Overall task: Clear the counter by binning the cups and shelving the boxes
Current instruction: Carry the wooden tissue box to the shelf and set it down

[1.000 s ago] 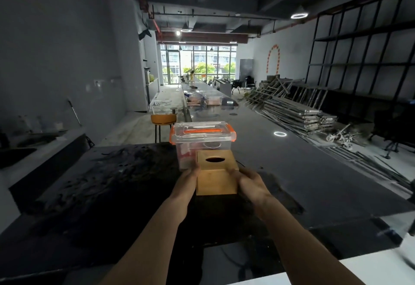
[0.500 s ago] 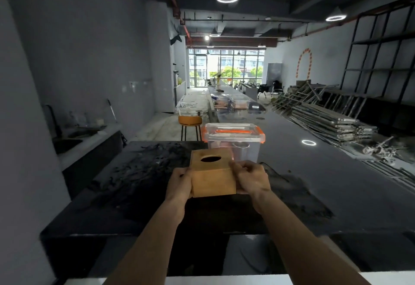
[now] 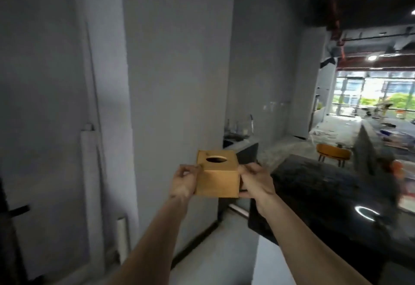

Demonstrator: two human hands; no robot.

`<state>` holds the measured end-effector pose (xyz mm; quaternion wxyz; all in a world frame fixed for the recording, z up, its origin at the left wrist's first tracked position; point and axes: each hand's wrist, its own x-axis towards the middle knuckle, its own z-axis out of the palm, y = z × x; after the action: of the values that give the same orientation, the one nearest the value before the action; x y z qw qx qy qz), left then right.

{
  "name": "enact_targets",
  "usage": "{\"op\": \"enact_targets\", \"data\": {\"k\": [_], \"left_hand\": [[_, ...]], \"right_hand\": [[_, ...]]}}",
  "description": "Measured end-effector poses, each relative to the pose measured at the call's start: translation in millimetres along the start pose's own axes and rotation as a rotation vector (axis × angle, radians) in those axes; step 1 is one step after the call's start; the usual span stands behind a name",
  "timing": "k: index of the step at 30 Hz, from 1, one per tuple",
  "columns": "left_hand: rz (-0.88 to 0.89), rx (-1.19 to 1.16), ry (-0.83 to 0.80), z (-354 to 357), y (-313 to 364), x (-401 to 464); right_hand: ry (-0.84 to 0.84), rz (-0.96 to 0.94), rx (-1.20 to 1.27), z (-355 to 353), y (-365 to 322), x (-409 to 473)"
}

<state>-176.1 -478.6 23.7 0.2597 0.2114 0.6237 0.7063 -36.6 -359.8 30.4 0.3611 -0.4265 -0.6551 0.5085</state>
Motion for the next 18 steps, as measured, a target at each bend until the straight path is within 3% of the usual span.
{"op": "enact_targets", "data": {"k": [10,18], "left_hand": [[0.017,0.106,0.531,-361.7,18.4,-90.8],[0.007,0.121,0.943,-551.0,13.8,-198.0]], "right_hand": [[-0.481,-0.117,0.039,313.6,-54.6,-173.4],[-0.867,-0.175,0.011,485.9,-70.3,-324.6]]}}
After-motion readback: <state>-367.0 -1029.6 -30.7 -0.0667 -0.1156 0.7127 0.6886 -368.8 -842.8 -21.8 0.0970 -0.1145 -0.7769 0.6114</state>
